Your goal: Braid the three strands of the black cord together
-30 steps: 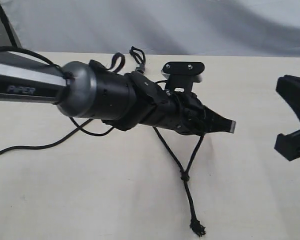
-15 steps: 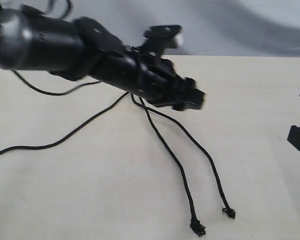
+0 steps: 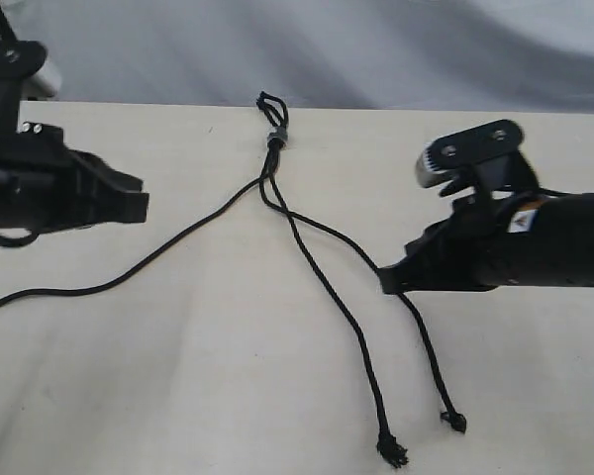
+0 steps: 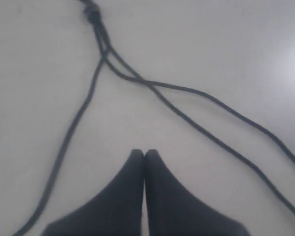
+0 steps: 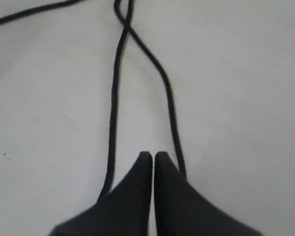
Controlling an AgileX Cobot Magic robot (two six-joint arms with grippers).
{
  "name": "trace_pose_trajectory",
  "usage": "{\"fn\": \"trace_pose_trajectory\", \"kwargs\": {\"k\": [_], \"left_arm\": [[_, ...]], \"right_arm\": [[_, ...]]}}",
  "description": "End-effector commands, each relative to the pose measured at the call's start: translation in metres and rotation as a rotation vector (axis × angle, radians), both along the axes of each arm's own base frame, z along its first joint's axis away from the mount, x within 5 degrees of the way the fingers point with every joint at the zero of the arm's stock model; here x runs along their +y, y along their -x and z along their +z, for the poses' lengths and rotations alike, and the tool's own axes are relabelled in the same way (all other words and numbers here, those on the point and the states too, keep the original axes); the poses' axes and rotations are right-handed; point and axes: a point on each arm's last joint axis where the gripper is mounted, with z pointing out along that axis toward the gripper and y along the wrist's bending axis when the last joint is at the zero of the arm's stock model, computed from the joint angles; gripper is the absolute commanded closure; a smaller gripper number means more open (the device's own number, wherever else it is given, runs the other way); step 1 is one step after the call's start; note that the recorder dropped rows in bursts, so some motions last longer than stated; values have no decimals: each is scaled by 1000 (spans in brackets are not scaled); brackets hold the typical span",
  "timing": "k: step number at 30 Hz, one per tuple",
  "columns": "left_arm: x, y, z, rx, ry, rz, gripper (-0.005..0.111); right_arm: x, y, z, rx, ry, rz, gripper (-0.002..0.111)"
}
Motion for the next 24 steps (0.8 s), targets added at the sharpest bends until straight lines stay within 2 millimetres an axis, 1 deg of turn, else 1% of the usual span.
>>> {"fn": "trace_pose_trajectory", "kwargs": {"k": [1,4,6,7,11,16,18,19,21,23,24], "left_arm": [[18,23,-10,-68,-45,121,106],[27,34,-17,-93,-70,175,106],[28,37,-16,-103,-65,187,106],[28,38,-16,-105,-64,187,106],[28,38,-16,-105,-63,185,106],[28,38,-16,-105,-63,185,106],[28,38,-16,-105,-63,185,106],[28,38,-16,-105,-63,185,106],[28,38,-16,-105,-63,185,106],[28,38,-16,-105,-63,185,106],[28,38,-16,-105,-63,185,106]], "right_arm": [[22,-29,-30,118,31,-4,85],[31,-41,-45,212,73,17,60],[34,-45,-53,265,122,59,50],[35,-47,-55,284,144,76,47],[34,-53,-67,293,197,105,47],[19,-60,-83,338,228,68,47],[12,-63,-88,355,233,50,50],[9,-65,-89,362,238,45,55],[4,-65,-90,370,256,57,69],[1,-65,-88,361,279,74,88],[0,-66,-84,347,288,83,96]]}}
